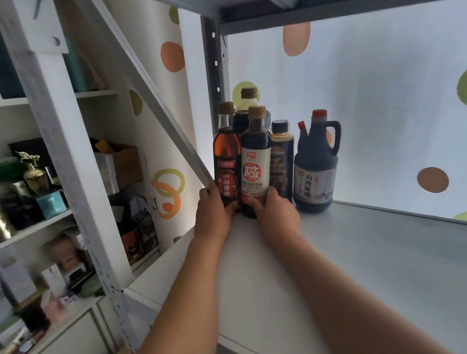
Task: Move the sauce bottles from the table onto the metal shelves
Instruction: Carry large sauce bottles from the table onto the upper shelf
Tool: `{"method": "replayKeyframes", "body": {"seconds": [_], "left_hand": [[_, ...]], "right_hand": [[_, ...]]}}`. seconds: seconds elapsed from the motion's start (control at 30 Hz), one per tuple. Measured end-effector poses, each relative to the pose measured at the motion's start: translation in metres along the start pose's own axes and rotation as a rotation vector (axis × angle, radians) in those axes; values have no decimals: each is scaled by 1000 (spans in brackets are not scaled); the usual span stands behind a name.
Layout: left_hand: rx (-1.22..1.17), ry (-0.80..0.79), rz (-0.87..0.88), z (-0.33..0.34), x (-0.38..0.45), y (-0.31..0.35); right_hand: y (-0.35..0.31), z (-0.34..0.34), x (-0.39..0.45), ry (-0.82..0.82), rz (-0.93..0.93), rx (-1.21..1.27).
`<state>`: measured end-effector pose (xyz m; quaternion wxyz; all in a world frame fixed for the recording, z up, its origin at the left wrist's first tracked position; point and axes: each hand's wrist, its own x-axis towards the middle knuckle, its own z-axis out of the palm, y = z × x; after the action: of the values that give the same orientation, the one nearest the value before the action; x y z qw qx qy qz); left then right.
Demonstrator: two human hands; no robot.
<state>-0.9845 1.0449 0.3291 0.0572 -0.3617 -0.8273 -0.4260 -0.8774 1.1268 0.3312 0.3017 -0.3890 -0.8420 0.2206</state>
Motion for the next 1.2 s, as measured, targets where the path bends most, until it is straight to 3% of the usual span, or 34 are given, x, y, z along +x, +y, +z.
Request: {"method": "replayKeyframes", "body": {"seconds": [0.33, 0.63, 0.7, 0.87, 1.2], "left_hand": [[68, 45, 1, 6, -1, -1], [-48, 126, -24, 9, -21, 1], [-18, 51, -1, 9, -26, 4], [375, -196, 118, 0, -63, 13], [561, -402, 91, -33, -206, 70]], "right_hand": [[1, -3, -4, -66, 27, 100], [0, -18, -41, -151, 2, -122], [3, -25, -56, -189, -54, -166], [13, -51, -95, -339, -130, -345], [45, -110, -189, -496, -264, -427]]}}
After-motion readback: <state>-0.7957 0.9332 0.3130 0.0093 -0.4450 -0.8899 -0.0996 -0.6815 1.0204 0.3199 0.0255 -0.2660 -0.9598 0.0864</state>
